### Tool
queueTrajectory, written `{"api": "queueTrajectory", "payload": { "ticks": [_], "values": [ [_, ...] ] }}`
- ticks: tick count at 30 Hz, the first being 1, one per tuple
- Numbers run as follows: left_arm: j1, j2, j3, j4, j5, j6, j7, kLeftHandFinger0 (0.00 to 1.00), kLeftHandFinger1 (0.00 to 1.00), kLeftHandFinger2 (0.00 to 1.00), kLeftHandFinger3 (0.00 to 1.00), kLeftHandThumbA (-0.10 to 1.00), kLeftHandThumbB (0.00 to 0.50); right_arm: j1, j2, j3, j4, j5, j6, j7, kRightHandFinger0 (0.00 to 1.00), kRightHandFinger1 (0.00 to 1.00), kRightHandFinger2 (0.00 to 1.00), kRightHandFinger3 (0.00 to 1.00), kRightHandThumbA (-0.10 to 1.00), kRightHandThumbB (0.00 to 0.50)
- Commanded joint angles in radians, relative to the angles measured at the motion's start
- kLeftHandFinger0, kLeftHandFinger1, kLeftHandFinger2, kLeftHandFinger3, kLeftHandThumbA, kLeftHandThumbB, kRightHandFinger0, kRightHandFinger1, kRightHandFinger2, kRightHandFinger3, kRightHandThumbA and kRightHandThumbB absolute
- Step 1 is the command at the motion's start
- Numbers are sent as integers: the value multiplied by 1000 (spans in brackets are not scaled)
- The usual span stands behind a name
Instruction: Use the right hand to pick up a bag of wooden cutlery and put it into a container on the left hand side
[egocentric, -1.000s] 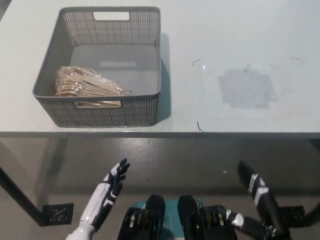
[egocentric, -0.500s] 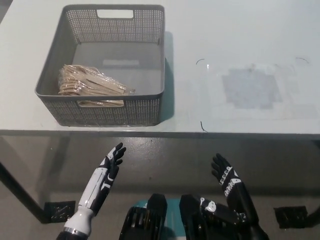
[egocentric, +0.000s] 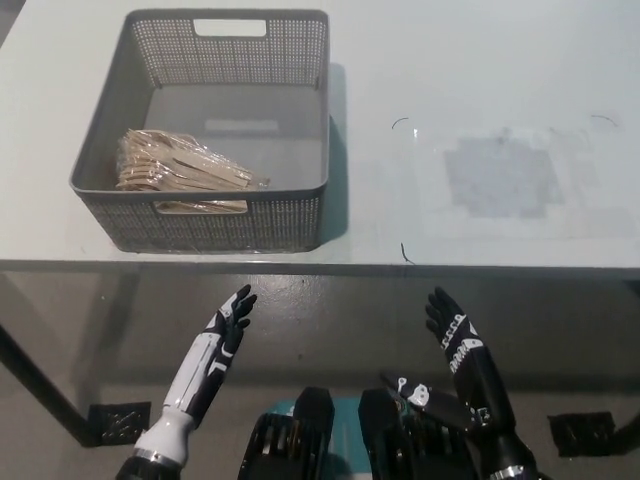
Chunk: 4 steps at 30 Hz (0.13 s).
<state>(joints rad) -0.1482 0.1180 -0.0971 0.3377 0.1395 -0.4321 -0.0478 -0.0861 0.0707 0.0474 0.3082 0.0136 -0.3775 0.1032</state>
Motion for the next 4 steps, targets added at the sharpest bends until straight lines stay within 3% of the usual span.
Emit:
{"api": "queueTrajectory", "payload": {
  "ticks": [1, 4],
  "values": [
    [-33, 6, 3, -9, 2, -28, 2, 1000, 1000, 1000, 1000, 1000, 243, -32, 5, 1, -8, -13, -55, -21, 1000, 1000, 1000, 1000, 1000, 44],
    [-39, 10, 0, -7, 0, -25, -5, 1000, 1000, 1000, 1000, 1000, 243, -33, 6, 1, -12, -6, -46, -18, 1000, 1000, 1000, 1000, 1000, 60]
  ]
}}
